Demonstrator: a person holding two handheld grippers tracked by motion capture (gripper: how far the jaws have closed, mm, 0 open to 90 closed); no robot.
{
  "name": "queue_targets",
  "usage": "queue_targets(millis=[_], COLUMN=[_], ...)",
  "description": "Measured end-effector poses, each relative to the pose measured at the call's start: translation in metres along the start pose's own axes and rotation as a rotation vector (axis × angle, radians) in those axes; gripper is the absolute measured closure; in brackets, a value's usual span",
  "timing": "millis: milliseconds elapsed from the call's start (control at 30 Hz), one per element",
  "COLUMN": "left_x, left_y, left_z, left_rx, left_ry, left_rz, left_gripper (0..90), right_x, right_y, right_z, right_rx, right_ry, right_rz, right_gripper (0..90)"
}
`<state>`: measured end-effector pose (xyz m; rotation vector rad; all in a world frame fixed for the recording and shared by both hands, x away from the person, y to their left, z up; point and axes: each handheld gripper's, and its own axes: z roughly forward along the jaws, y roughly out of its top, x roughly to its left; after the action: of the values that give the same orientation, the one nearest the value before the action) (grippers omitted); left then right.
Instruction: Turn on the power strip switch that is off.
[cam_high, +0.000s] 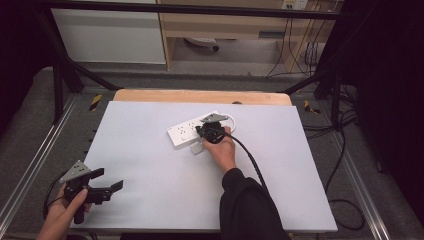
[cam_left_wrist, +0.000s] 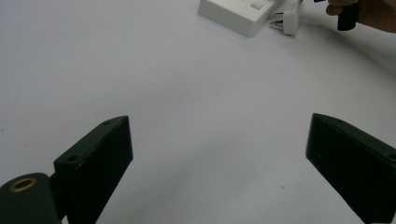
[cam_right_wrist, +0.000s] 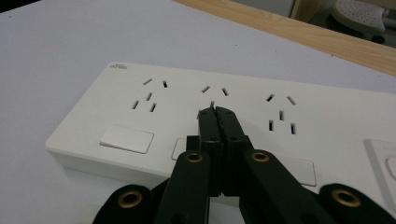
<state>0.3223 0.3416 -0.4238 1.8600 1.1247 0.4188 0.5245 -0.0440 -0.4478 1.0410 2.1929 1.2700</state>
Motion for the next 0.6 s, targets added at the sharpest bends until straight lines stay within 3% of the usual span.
queue_targets(millis=[600], left_x=[-0.0001], left_y=[0.0000], left_z=[-0.0001], left_rx=[0.000], left_ry=[0.000], left_rz=[0.001], left_gripper=[7.4], right_x=[-0.0001], right_y=[-0.0002], right_z=[0.0001], right_rx=[0.002], right_ry=[0.010], right_rz=[0.028], right_gripper=[90.0])
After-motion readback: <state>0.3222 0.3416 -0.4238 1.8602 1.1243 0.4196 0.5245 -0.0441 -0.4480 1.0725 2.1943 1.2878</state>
